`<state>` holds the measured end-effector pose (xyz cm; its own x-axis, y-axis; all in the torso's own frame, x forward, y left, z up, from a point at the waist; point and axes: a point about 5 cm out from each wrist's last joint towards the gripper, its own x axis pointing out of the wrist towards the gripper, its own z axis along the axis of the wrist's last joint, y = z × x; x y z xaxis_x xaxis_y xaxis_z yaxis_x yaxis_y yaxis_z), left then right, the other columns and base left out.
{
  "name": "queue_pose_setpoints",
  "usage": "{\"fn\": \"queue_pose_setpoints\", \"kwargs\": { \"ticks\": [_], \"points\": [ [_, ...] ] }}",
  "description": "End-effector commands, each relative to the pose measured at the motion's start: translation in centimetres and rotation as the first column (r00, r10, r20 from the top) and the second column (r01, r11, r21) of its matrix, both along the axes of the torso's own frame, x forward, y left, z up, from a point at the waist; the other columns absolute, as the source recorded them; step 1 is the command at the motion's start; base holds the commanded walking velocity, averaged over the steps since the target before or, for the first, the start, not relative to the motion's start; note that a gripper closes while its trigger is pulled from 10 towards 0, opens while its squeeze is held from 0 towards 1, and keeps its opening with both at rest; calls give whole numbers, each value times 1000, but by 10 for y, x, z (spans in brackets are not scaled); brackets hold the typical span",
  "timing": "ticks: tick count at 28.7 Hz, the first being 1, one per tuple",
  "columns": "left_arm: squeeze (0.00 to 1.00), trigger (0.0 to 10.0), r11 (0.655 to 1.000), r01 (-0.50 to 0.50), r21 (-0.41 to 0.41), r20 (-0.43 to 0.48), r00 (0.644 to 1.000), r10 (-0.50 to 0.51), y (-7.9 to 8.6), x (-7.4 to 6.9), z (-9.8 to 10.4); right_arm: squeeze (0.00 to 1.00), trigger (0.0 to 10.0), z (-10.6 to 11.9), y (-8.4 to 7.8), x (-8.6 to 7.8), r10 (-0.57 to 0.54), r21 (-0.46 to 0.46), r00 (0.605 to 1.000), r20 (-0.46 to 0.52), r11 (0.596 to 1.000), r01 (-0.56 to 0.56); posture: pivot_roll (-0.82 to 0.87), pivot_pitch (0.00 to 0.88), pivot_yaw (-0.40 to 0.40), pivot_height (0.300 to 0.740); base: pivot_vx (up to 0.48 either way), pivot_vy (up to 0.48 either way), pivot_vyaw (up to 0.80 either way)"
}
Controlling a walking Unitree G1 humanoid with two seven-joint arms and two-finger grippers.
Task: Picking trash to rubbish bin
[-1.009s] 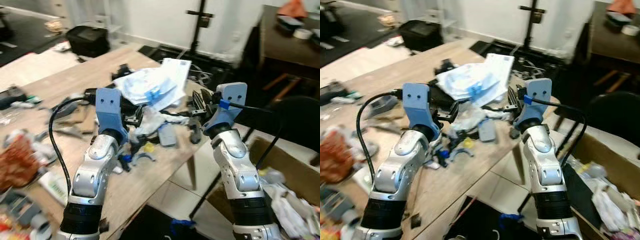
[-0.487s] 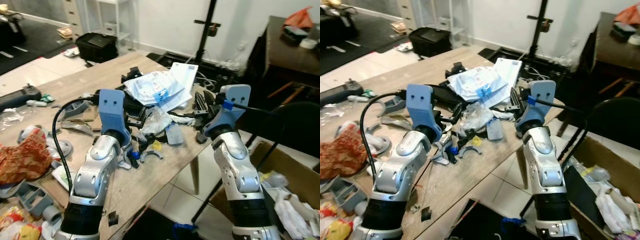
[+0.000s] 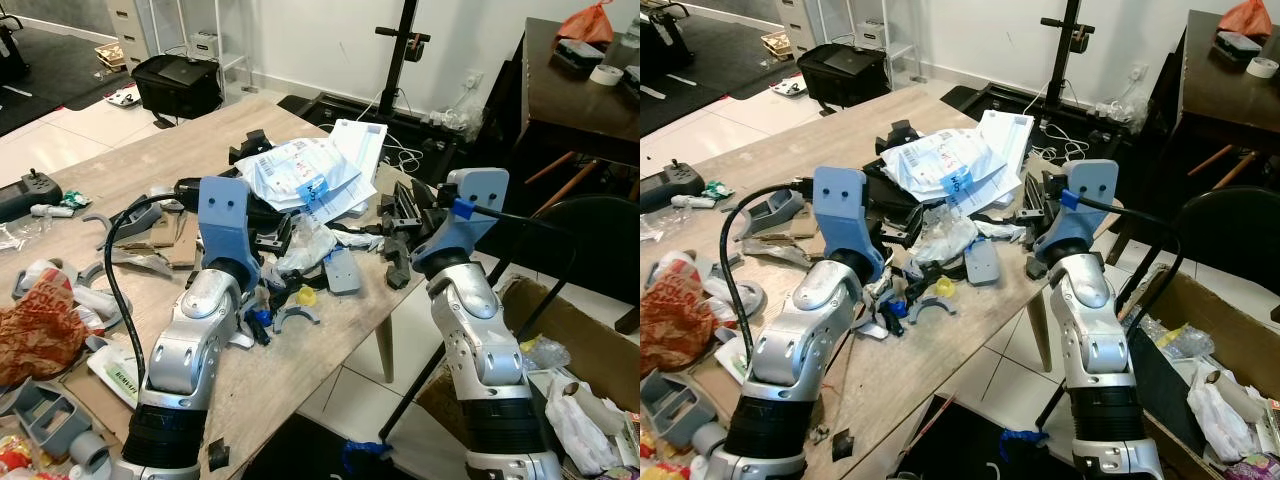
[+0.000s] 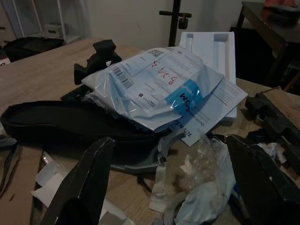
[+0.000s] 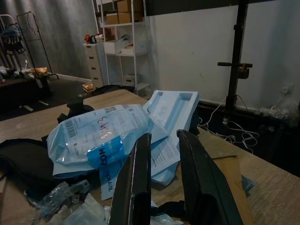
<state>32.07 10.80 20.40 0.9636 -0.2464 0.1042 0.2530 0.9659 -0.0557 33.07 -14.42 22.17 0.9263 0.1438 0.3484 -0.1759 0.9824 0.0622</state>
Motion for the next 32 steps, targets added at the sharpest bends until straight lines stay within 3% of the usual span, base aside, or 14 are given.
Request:
{"fn": "queue_pose_setpoints", "kwargs": {
  "ticks": [1, 8, 32],
  "points": [
    [0, 10000, 1000, 7, -7, -19, 1000, -7, 0, -1, -3, 0, 10000, -2, 2, -2, 5, 6, 1000, -6, 1000, -5, 26, 122, 9, 740, 0, 0, 0],
    [0, 10000, 1000, 14, -10, -17, 1000, -14, 0, -2, -2, 0, 10000, -2, 1, -2, 4, 7, 1000, -7, 1000, -4, 25, 124, 9, 740, -76, 0, 0],
    [0, 10000, 1000, 30, 6, -38, 999, -30, -2, -1, -3, 0, 10000, -3, 1, -2, 3, 13, 1000, -11, 1000, -3, 30, 127, 12, 740, -343, 0, 0]
  ]
}}
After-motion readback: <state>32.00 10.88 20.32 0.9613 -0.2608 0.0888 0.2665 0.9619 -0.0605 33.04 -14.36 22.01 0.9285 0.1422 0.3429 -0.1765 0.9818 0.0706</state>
